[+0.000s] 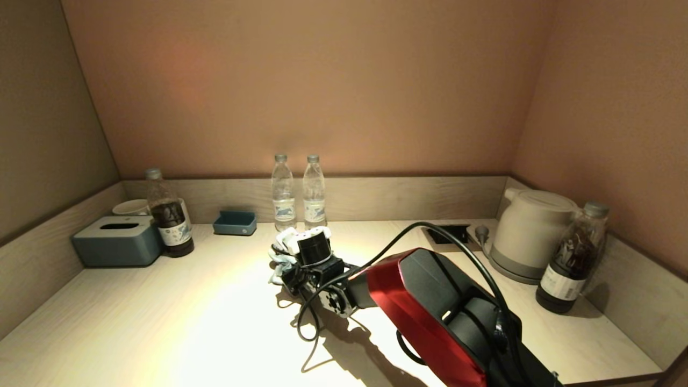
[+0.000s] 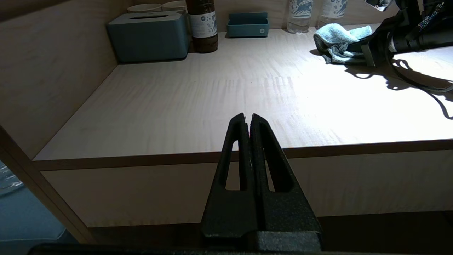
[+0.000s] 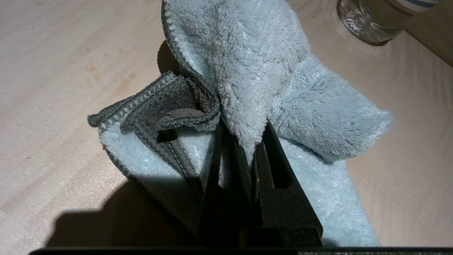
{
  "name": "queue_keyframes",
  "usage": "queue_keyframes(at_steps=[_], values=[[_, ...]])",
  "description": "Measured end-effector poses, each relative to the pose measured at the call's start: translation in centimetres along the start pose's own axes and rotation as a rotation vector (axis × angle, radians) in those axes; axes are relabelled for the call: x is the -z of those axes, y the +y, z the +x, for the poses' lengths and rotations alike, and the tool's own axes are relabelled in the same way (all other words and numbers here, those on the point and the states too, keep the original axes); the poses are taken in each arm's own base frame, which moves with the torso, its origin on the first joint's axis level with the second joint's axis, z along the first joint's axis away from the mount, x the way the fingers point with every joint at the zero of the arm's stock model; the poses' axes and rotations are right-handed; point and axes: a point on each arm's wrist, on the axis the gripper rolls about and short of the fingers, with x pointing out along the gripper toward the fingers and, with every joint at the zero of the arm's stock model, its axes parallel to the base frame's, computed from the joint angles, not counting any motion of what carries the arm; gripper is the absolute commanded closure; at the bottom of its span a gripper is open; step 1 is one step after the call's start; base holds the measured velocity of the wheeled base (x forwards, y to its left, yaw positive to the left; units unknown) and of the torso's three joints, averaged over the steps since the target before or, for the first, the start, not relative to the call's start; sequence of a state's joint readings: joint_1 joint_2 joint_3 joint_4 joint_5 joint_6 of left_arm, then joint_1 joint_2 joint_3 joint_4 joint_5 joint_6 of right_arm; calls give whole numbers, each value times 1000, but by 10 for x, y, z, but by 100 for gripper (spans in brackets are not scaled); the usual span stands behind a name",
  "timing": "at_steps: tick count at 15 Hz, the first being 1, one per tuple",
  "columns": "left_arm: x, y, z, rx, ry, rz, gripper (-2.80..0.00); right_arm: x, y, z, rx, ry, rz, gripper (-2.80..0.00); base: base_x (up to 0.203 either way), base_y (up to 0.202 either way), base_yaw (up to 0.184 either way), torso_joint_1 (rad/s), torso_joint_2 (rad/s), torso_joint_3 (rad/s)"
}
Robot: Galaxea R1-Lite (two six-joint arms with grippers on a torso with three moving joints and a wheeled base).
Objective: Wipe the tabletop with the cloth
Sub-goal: Sweep the stains on the table
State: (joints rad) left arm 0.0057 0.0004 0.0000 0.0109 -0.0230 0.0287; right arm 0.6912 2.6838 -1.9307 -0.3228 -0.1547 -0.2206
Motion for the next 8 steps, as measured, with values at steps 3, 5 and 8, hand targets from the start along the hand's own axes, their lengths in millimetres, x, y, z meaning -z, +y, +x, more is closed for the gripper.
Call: queue_keyframes(at_steps=[3,5,8], values=[[0,0,0,1,0,0,0,-3,3,-4,-1,0,0,0,0,0,0,0,0,0],[0,0,0,1,0,0,0,-4,10,-14,-16,15,-5,0,0,0,0,0,0,0],[0,0,0,1,0,0,0,-8,26,-36,-51,17,-22,0,0,0,0,0,0,0]])
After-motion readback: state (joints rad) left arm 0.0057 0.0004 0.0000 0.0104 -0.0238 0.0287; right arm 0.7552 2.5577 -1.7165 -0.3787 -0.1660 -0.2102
